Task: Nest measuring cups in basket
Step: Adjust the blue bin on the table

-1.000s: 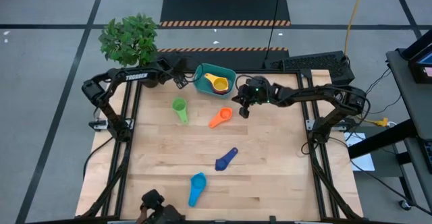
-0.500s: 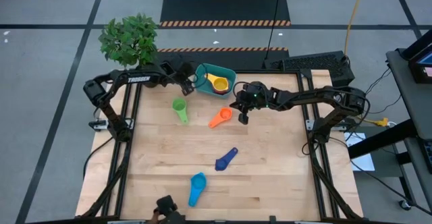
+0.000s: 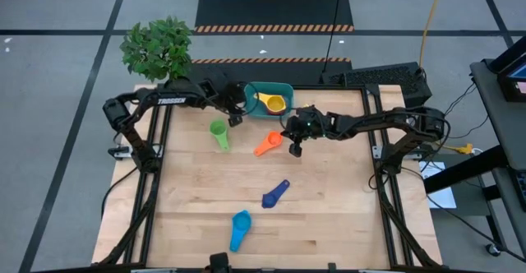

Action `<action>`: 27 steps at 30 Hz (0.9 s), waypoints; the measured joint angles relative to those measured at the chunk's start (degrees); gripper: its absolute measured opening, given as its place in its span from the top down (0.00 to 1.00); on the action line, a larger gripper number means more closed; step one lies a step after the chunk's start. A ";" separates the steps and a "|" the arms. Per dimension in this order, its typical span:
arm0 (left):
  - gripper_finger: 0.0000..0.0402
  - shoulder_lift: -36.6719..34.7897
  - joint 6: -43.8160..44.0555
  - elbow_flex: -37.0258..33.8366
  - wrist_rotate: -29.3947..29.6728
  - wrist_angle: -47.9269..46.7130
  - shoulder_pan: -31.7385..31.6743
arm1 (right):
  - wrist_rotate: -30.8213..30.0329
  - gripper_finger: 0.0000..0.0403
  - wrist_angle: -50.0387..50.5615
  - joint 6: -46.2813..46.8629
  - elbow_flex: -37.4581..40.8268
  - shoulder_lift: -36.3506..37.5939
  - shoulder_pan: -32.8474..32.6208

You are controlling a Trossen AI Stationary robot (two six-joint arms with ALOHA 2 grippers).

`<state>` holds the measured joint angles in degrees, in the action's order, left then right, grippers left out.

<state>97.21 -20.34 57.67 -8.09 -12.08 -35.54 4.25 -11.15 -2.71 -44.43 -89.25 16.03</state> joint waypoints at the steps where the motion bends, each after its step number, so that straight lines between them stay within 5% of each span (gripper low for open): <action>1: 0.46 0.00 0.02 0.00 -0.04 -0.11 0.53 | 0.00 1.00 0.28 0.53 0.01 0.01 -0.43; 5: 0.46 0.00 -0.05 0.00 0.43 -2.95 2.57 | -2.90 1.00 2.87 2.81 0.01 1.44 -2.49; 11: 0.46 -3.25 0.76 0.00 1.11 -12.74 5.49 | -19.90 1.00 7.41 0.58 1.12 2.73 -4.65; 21: 0.46 -11.64 7.64 0.10 1.94 -17.81 13.14 | -12.94 1.00 -8.11 -7.09 4.20 -0.24 2.30; 27: 0.46 -11.89 6.95 0.04 2.13 -19.24 16.78 | -10.19 1.00 -6.85 -8.25 3.88 -2.92 6.46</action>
<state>85.32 -13.39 57.71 -5.96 -31.31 -18.75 -5.94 -18.00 -10.97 -40.55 -92.17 22.49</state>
